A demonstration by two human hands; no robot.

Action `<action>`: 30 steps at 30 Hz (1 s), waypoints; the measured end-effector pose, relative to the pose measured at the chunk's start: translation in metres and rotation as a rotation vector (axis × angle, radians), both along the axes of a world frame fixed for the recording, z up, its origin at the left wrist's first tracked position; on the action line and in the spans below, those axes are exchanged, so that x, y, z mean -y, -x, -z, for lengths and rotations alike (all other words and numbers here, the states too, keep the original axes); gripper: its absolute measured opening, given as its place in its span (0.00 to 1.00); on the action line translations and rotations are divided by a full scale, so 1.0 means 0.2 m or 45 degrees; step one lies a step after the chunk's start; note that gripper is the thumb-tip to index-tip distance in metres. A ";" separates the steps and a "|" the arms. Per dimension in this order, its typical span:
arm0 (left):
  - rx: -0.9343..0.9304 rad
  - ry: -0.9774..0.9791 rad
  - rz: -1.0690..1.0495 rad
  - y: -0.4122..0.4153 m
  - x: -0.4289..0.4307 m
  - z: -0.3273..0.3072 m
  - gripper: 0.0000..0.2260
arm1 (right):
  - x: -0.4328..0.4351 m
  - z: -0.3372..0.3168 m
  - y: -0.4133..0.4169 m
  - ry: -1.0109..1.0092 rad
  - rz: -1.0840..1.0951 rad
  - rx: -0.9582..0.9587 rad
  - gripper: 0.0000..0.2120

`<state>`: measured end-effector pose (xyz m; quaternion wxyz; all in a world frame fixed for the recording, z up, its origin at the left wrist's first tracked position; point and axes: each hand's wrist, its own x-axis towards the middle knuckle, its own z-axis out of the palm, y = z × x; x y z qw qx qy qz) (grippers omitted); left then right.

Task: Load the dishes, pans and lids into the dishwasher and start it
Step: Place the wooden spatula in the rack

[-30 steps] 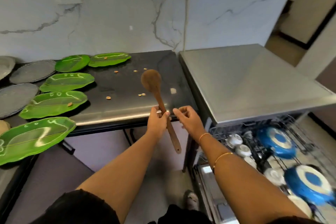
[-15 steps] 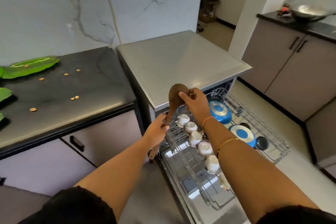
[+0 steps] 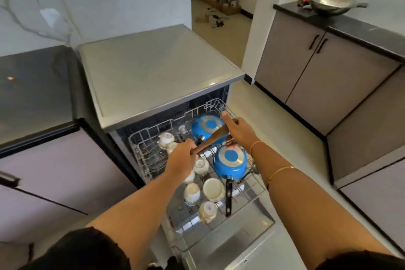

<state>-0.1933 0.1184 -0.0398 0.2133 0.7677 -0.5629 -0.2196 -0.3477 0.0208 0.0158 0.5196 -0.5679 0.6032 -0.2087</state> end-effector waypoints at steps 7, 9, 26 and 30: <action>-0.154 0.006 -0.032 0.14 0.16 0.00 0.13 | 0.14 -0.01 0.16 0.327 0.115 -0.252 0.10; -0.041 -0.042 -0.034 0.14 0.22 -0.01 0.22 | 0.16 -0.02 0.18 0.372 0.163 -0.286 0.11; -0.066 -0.264 -0.067 0.03 0.38 0.18 0.18 | 0.34 0.14 0.21 0.464 0.243 -0.631 0.12; -0.120 -0.282 -0.152 0.09 0.44 0.27 0.18 | 0.54 0.30 0.24 0.473 0.173 -0.629 0.11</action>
